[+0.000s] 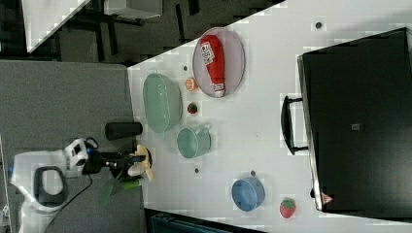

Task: Pick Banana and place it in mug.

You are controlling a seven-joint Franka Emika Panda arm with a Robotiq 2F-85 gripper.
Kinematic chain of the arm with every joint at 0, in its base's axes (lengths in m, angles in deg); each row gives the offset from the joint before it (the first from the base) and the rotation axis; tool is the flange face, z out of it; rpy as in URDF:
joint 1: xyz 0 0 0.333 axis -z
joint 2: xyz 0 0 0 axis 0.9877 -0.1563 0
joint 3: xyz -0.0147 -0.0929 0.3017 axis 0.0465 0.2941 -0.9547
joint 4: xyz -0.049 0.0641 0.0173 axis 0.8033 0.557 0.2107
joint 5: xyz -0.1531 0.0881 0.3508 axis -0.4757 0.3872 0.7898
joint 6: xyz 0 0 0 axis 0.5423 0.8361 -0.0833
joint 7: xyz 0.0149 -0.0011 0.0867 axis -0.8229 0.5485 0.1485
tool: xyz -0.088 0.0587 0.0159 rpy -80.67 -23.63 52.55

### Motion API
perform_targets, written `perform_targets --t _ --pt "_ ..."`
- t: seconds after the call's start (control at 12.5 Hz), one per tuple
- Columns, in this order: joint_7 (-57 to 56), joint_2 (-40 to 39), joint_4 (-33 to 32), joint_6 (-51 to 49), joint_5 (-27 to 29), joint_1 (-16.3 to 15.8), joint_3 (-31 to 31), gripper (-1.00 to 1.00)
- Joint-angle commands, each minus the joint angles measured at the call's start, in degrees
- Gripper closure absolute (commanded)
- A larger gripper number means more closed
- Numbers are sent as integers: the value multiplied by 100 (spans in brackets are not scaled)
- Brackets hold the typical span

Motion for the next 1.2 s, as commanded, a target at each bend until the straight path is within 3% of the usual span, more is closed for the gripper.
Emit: perform_targets --t 0.08,0.48,0.88,1.2 --pt "536 -364 -419 807 -58 210 166 30" --pt "536 -709 -759 1404 -58 219 182 29" --pt "536 -703 -826 1709 -58 220 177 -100" --pt "664 -411 -549 1679 -58 294 392 -100"
